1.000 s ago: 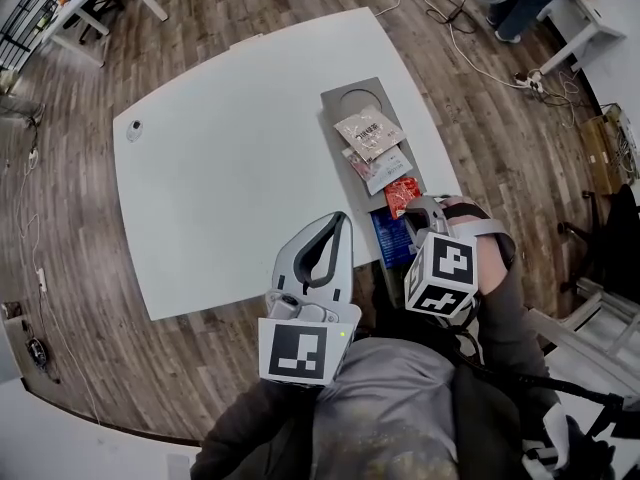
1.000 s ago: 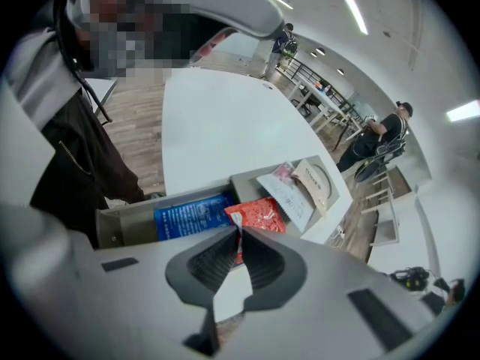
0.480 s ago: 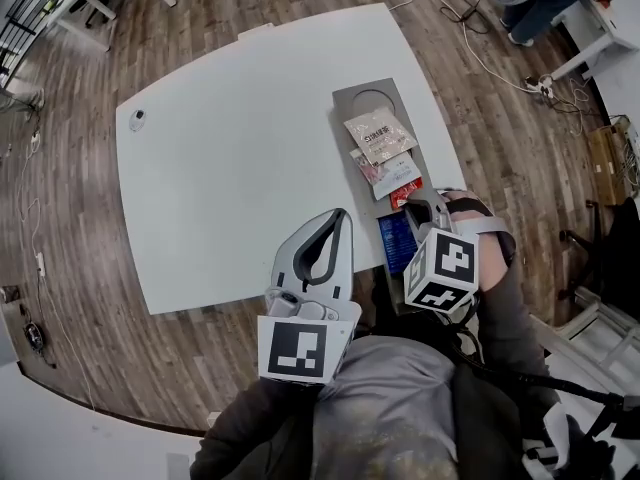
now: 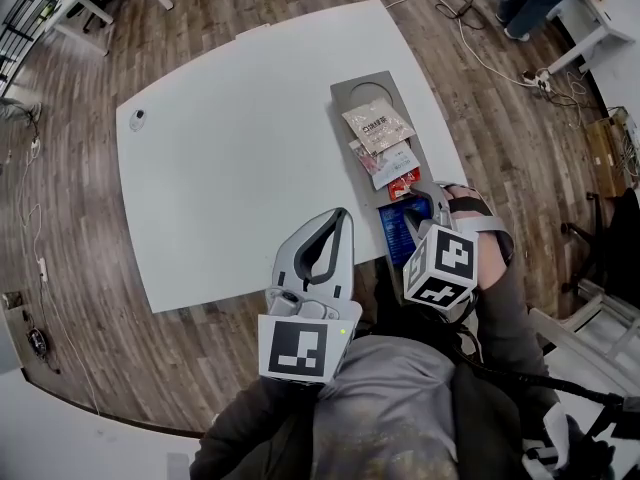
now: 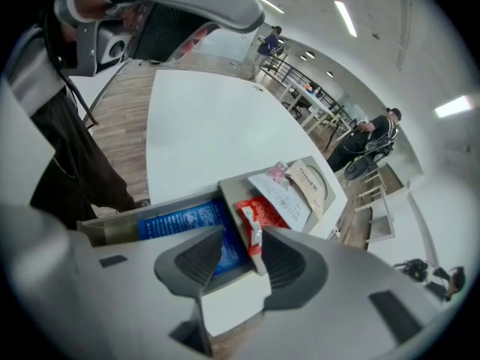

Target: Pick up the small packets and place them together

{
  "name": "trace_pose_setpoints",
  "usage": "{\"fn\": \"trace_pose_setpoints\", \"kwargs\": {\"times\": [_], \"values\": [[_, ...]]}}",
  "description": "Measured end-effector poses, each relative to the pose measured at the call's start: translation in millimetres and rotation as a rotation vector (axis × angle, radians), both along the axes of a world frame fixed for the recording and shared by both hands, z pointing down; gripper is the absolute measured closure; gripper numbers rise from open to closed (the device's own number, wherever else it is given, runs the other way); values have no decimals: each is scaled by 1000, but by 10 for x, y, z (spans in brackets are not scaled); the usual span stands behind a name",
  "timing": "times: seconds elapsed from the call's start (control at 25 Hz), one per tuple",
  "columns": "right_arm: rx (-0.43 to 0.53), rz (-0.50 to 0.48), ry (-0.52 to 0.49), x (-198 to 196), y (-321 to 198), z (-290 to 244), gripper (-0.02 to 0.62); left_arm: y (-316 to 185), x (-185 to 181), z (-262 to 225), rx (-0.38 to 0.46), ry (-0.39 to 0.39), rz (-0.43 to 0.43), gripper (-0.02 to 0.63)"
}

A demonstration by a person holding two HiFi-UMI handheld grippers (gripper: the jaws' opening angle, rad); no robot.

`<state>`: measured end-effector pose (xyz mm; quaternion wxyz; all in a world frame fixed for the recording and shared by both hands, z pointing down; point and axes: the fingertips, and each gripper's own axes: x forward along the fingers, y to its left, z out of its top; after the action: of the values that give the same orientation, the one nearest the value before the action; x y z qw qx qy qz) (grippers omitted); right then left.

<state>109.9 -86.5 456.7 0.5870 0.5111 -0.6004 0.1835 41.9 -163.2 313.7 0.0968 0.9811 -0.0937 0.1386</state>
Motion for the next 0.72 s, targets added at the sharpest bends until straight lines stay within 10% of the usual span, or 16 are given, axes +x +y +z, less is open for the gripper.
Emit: {"fn": "trace_pose_setpoints", "kwargs": {"times": [0.72], "values": [[71,202,119,-33,837,-539,439,672,-219,-431,70,104,183,604]]}}
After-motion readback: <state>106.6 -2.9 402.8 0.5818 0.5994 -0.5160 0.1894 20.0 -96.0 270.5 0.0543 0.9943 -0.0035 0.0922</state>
